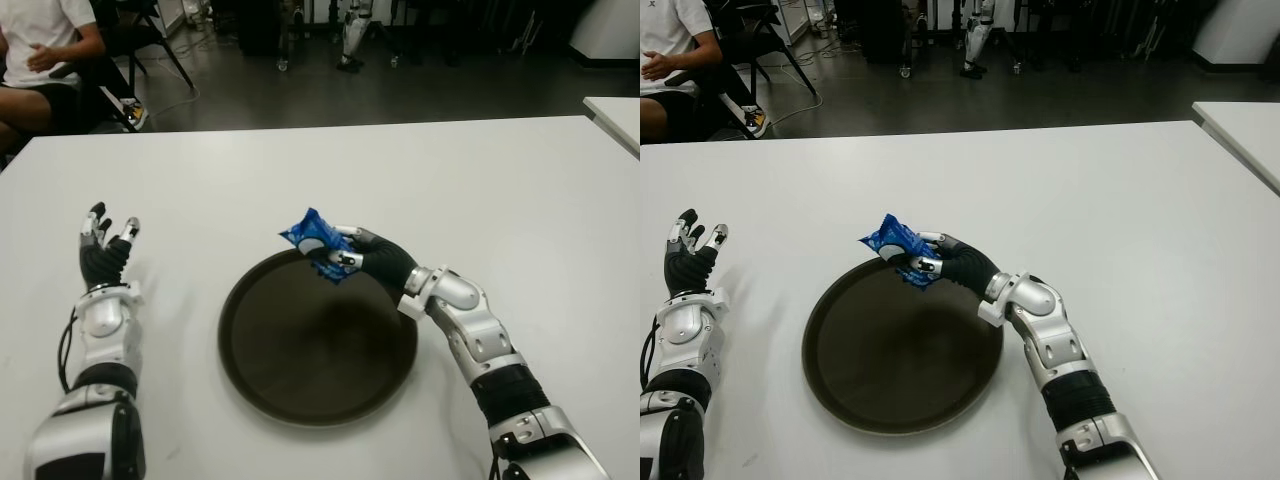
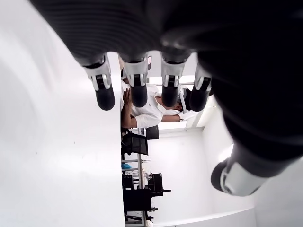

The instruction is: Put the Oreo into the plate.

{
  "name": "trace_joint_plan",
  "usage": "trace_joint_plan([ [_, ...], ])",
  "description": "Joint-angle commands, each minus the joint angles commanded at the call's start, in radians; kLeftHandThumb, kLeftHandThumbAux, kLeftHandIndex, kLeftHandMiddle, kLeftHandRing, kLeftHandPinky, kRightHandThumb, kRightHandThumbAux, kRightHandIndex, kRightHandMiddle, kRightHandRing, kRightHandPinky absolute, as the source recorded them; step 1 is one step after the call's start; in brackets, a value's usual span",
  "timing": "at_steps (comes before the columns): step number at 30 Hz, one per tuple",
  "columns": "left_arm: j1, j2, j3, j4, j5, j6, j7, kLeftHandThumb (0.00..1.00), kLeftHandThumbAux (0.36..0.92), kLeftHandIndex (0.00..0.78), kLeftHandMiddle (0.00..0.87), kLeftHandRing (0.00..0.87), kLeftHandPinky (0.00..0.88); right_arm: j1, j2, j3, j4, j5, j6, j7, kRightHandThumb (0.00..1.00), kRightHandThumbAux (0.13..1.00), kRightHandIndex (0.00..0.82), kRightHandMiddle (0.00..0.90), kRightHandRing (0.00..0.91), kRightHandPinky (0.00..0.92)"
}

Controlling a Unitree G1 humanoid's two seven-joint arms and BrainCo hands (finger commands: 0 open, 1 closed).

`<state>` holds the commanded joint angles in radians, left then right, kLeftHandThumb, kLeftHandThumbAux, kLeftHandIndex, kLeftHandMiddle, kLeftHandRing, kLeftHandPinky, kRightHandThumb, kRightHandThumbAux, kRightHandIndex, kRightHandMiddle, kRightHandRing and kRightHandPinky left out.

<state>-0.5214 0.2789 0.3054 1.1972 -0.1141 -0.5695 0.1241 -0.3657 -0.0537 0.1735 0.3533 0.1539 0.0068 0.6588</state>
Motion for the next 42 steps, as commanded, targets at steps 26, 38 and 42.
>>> trace_joint_plan([
  [26, -0.001, 0.003, -0.001, 0.009, 0.005, -0.012, -0.005, 0.0, 0.658, 0.0, 0.0, 0.0, 0.0, 0.029, 0.007, 0.011, -0.097, -0.004, 0.107, -0.075, 0.708, 0.715, 0.441, 0.815, 0.815, 0.798],
  [38, -0.001, -0.001, 0.005, 0.009, -0.004, -0.019, -0.017, 0.0, 0.662, 0.0, 0.0, 0.0, 0.0, 0.028, -0.002, 0.038, -0.071, -0.042, 0.042, -0.067, 0.706, 0.718, 0.441, 0.819, 0.819, 0.797],
  [42, -0.001, -0.002, 0.007, 0.008, -0.005, -0.02, -0.02, 0.0, 0.662, 0.0, 0.0, 0.0, 0.0, 0.029, 0.0, 0.042, -0.066, -0.034, 0.035, -0.055, 0.705, 0.719, 0.44, 0.822, 0.819, 0.796],
])
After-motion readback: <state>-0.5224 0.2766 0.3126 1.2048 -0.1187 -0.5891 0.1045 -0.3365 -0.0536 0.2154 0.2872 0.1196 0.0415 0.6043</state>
